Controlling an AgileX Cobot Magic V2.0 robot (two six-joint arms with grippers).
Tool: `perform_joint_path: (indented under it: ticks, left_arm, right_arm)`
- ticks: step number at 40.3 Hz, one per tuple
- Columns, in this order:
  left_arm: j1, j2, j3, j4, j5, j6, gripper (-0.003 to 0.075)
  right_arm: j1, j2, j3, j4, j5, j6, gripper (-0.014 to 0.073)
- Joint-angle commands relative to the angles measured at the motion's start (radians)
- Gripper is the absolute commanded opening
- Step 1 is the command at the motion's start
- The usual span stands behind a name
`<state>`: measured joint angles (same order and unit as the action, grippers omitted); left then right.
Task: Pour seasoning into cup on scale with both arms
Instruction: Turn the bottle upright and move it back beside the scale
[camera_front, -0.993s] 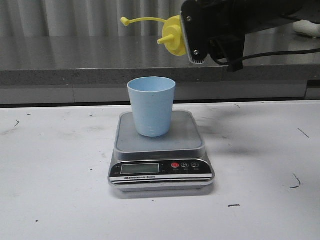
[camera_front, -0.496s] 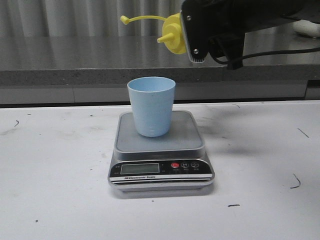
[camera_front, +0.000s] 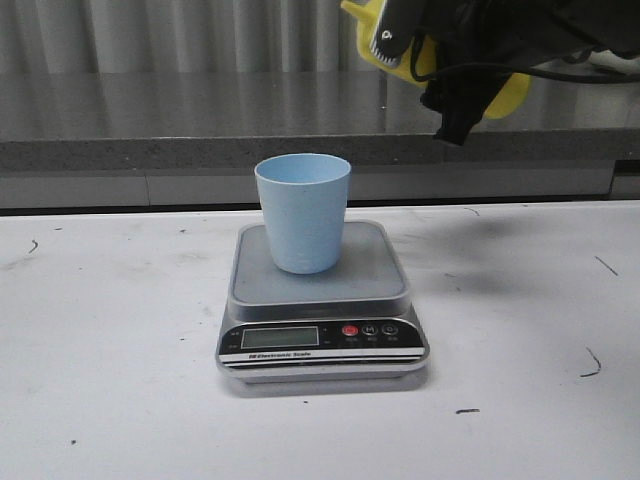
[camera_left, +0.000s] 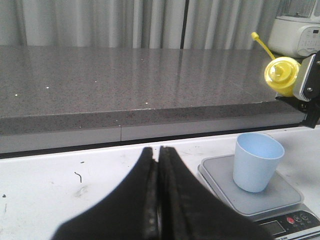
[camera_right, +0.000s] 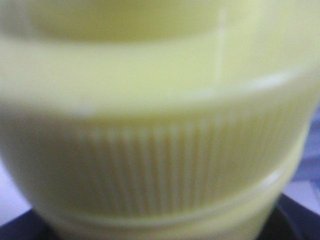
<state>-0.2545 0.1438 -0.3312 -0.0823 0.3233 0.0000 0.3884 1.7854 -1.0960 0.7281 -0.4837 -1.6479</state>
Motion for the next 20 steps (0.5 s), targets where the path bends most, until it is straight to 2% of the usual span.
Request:
perform_joint_path:
  ticks: [1,7,11,20]
  left_arm:
    - [0.001,0.012,-0.028,-0.011,-0.083,-0.015,-0.0020]
    - [0.001,0.012,-0.028,-0.011,-0.083,-0.015,-0.0020]
    - [0.001,0.012,-0.028,-0.011,-0.083,-0.015,-0.0020]
    - [0.001,0.012,-0.028,-0.011,-0.083,-0.015,-0.0020]
  right_arm:
    - [-0.003,-0.060,-0.038,0.144,-0.085,0.015,0.0202]
    - [-0.004,-0.062,-0.038,0.296,-0.010,0.107,0.0202]
    - [-0.004,-0.072,-0.038,0.370,0.074,0.218,0.0202]
    - [-0.004,-0.112,-0.038,0.399,0.213,0.495,0.0202]
